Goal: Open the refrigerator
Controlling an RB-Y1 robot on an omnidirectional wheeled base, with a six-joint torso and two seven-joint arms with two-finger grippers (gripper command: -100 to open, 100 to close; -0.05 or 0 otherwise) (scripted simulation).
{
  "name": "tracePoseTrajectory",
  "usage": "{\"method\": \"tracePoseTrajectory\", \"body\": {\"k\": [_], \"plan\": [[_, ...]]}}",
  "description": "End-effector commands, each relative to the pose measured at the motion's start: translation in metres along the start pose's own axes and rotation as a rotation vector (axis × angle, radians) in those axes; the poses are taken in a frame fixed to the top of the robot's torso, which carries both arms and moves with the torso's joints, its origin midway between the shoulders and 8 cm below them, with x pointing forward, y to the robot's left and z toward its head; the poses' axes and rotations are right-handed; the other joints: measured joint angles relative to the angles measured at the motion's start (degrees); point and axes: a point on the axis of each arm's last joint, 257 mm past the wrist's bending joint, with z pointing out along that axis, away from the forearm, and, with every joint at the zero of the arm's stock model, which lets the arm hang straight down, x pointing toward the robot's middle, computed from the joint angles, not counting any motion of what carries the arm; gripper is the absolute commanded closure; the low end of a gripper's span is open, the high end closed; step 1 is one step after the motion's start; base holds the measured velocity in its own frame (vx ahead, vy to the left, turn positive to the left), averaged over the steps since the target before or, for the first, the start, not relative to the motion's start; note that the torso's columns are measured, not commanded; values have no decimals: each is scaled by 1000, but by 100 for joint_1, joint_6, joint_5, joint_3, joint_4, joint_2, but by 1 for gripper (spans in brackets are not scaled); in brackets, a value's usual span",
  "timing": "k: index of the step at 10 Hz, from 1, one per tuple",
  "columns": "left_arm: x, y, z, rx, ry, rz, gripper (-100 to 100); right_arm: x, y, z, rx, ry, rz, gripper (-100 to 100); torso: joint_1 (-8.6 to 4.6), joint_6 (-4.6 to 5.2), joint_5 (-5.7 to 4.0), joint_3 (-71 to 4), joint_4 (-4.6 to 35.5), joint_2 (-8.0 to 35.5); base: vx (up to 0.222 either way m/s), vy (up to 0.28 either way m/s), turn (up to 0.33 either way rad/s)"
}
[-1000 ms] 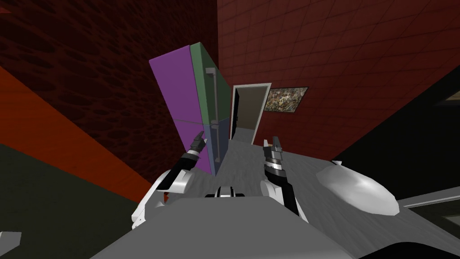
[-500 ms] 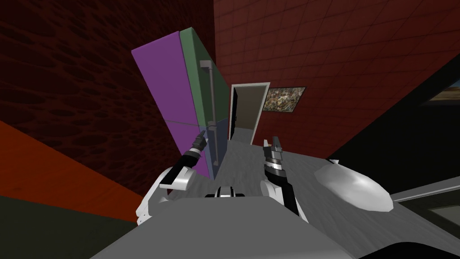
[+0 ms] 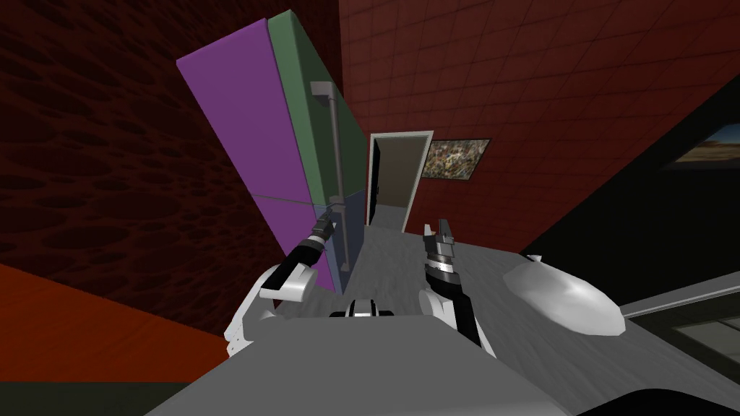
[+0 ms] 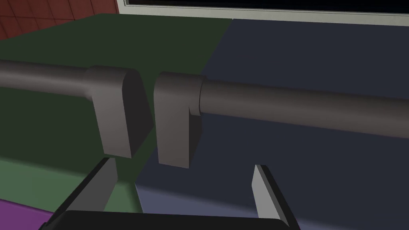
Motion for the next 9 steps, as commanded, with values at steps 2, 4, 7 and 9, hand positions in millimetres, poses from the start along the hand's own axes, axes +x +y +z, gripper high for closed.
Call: {"method": "tracePoseTrajectory", "body": {"k": [2, 4, 7, 9], "plan": [[3, 2, 4, -41, -2, -6, -100, 0, 0, 0, 0, 0, 0, 0, 0, -1, 0, -11, -5, -17, 92, 12, -48], [5, 3, 5, -57, -2, -5, -100, 0, 0, 0, 0, 0, 0, 0, 0, -1, 0, -5, -3, -7, 74, 20, -43], [6, 3, 6, -67, -1, -4, -100, 0, 0, 0, 0, 0, 0, 0, -2, 1, 0, -6, -5, -10, 63, 12, -31], [5, -8, 1, -68, -6, -3, -100, 0, 0, 0, 0, 0, 0, 0, 0, 1, 0, -17, -9, -28, 116, 3, -21]]}}
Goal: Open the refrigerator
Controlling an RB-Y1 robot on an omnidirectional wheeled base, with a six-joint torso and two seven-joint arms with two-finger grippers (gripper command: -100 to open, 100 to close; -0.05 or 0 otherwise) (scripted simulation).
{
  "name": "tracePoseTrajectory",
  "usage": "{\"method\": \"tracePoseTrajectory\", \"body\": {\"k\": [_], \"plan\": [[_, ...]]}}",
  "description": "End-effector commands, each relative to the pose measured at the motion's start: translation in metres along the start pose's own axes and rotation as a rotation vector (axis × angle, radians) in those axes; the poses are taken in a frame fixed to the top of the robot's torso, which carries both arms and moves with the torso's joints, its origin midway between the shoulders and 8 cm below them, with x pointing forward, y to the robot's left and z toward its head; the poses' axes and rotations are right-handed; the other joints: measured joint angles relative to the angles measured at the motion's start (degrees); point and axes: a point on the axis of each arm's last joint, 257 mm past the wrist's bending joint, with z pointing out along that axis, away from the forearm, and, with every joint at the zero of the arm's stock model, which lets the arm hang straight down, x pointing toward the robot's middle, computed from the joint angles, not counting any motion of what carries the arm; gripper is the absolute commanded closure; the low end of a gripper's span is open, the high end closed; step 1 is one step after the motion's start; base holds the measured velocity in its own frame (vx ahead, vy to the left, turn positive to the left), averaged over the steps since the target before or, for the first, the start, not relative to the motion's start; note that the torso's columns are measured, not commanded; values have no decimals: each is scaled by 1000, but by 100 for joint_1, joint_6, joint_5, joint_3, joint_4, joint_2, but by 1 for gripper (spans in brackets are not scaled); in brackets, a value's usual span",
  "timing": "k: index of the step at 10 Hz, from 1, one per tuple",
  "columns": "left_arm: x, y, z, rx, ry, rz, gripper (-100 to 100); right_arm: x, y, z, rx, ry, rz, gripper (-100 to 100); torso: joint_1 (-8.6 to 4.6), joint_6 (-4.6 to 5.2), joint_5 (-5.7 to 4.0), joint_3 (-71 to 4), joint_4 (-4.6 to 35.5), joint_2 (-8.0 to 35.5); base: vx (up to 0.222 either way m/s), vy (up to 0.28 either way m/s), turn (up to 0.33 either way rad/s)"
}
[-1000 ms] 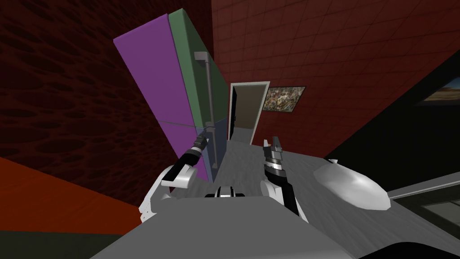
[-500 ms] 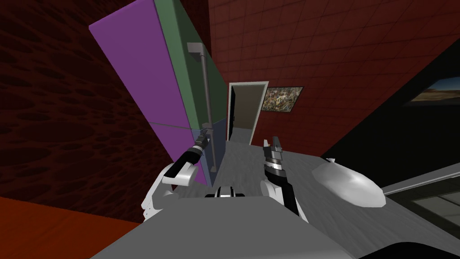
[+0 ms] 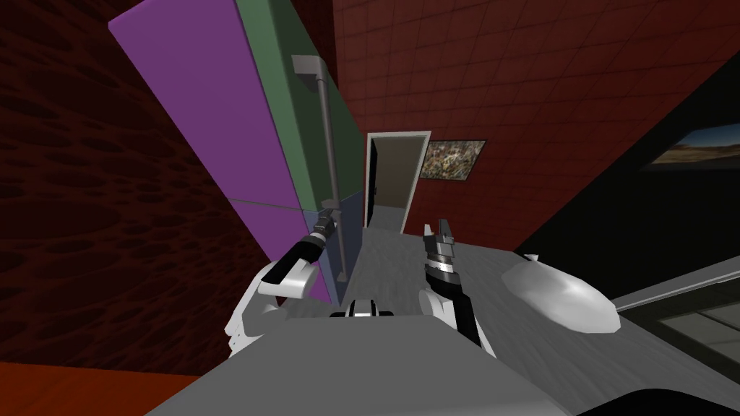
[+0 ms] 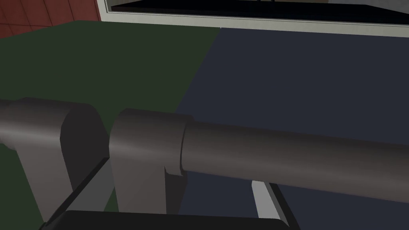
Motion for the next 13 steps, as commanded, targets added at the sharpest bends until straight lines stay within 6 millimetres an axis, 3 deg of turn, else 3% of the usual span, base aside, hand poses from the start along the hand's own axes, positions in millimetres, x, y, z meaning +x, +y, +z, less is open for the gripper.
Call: {"method": "tracePoseTrajectory", "body": {"k": [1, 2, 4, 7, 13], "plan": [[0, -2, -3, -4, -2, 0, -100, 0, 0, 0, 0, 0, 0, 0, -4, 1, -3, -12, 0, -14, 62, -4, 5], [0, 4, 2, -3, 1, 0, 100, 0, 0, 0, 0, 0, 0, 0, -5, 2, -3, 2, 5, 13, -67, 14, 32], [-8, -7, -1, 14, -24, 2, 100, 0, 0, 0, 0, 0, 0, 0, 13, -10, 15, 38, -7, 40, 15, -56, 26], [-17, -8, -4, 13, -50, 5, 100, 0, 0, 0, 0, 0, 1, 0, -28, -1, 6, 16, -27, 8, 36, -215, 70], [-60, -11, -19, 6, -182, 26, 100, 0, 0, 0, 0, 0, 1, 0, 32, 11, 18, -24, -27, -40, 62, -322, 100]]}}
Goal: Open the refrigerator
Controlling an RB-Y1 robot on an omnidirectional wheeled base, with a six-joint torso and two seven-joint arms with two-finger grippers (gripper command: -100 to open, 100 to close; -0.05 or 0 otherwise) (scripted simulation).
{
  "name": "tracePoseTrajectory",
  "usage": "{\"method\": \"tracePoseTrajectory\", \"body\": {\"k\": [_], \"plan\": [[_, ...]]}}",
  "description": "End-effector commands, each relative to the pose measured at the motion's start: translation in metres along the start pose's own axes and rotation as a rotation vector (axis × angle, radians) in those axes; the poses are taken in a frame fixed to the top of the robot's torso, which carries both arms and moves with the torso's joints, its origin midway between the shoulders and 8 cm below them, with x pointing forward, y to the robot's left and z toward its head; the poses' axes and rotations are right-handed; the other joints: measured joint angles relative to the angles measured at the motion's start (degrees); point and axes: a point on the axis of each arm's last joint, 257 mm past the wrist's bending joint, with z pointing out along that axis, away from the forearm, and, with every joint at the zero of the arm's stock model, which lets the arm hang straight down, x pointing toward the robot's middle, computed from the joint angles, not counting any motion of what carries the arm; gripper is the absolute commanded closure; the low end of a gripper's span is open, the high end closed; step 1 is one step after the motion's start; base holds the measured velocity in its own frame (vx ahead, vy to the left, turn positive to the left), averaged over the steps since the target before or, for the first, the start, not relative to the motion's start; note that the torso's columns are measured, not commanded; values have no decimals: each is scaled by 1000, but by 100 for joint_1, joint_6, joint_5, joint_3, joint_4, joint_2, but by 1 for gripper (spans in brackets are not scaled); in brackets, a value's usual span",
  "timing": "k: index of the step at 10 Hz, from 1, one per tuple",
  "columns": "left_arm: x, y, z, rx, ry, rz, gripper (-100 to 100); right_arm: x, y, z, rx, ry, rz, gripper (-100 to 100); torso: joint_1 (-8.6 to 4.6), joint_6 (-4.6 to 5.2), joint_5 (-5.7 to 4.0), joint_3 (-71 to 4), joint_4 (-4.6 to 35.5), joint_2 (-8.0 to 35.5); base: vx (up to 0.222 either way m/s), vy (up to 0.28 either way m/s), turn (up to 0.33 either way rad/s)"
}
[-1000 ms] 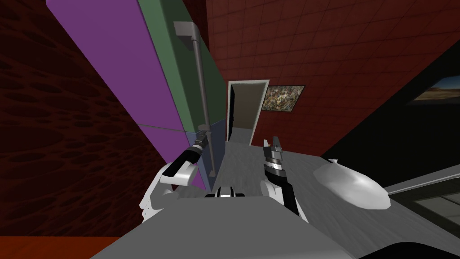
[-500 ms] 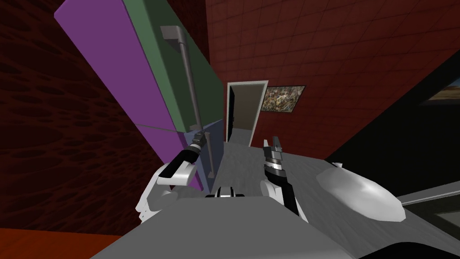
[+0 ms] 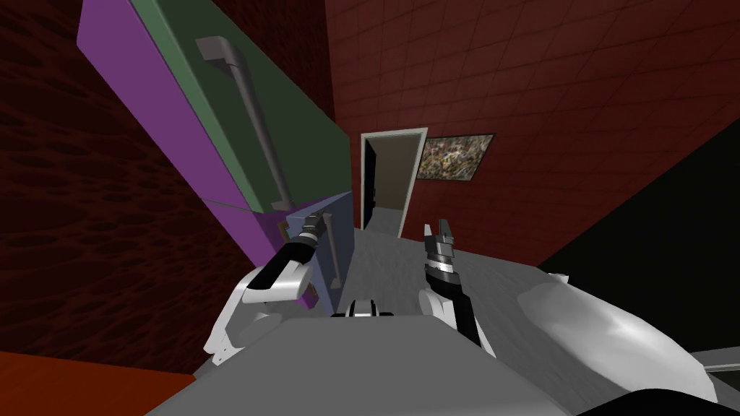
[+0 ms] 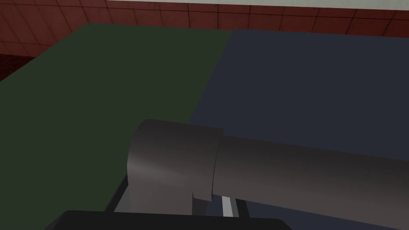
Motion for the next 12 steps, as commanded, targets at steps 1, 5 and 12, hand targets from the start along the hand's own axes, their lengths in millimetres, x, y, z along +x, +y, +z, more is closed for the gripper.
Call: {"method": "tracePoseTrajectory", "body": {"k": [1, 5, 12], "plan": [[-23, 3, -6, -16, -67, 13, 100, 0, 0, 0, 0, 0, 0, 0, -6, -12, 2, 11, -2, 9, 77, -315, 113], [-42, 3, -11, -21, -121, 24, 100, 0, 0, 0, 0, 0, 0, 0, -18, -12, -2, 15, 4, 21, 57, -285, 80], [-85, -1, -15, -15, -241, 44, 100, 0, 0, 0, 0, 0, 0, 0, -48, 11, -26, -28, 10, -30, 100, -269, 101]]}}
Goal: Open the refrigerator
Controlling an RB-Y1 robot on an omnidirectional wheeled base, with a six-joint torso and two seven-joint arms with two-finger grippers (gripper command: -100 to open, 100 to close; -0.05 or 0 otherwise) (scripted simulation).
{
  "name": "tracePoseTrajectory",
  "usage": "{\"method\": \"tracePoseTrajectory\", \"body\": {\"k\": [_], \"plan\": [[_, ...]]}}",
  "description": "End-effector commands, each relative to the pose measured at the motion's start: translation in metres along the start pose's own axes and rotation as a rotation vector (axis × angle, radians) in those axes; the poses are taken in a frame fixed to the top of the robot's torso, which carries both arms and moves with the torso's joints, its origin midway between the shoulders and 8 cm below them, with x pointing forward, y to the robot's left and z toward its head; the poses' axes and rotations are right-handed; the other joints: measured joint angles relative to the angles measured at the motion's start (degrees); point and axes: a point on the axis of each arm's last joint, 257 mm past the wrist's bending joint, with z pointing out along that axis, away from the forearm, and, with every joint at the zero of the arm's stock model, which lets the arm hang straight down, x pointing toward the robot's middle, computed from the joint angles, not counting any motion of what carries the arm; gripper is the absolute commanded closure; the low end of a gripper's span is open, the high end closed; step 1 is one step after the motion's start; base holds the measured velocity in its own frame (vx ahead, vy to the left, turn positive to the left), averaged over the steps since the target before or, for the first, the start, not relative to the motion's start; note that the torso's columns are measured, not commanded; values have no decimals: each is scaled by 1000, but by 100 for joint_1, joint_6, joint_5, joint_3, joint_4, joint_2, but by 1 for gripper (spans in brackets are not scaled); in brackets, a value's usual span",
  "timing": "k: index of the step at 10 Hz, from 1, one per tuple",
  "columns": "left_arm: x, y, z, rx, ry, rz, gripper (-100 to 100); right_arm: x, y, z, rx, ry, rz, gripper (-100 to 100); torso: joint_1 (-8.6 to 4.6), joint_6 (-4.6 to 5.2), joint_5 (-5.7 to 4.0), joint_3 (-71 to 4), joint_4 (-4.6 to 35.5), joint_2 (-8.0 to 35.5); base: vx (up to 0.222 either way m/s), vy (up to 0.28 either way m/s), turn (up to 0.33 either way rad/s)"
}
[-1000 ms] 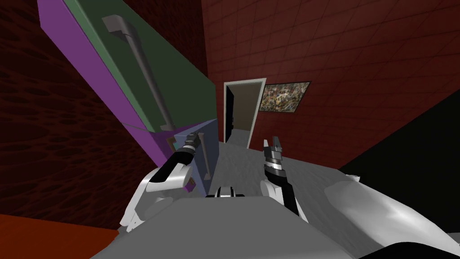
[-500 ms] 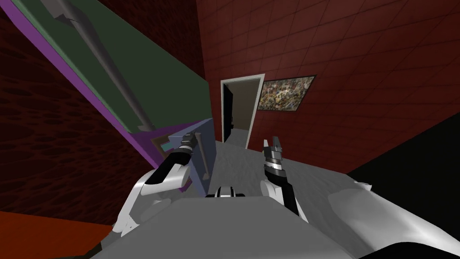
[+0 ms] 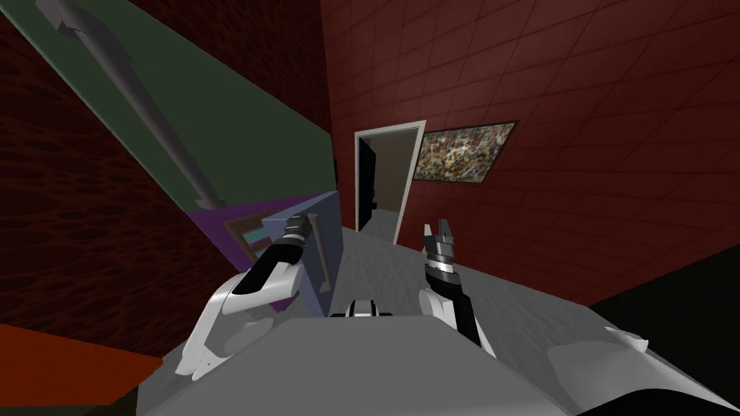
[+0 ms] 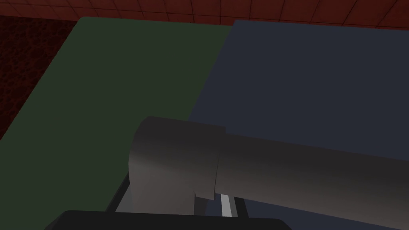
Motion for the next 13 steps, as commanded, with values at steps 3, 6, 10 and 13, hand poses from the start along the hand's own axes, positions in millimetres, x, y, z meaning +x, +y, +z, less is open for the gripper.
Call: {"method": "tracePoseTrajectory", "body": {"k": [3, 6, 10, 13], "plan": [[-31, 6, 0, -13, -90, 15, 100, 0, 0, 0, 0, 0, 0, 0, 44, -2, 21, 27, -5, 29, 99, -301, 80], [-49, 8, -1, -20, -140, 25, 100, 0, 0, 0, 0, 0, 0, 0, 57, -11, 31, 48, -10, 52, 136, -296, 96], [-63, 4, -2, -10, -177, 28, 100, 0, 0, 0, 0, 0, 0, 0, 68, -22, 30, 39, 5, 47, 99, -195, 89], [-83, 6, -5, -17, -231, 39, 100, 0, 0, 0, 0, 0, 0, 0, 39, 0, 19, 5, -6, 5, 147, -214, 74]]}}
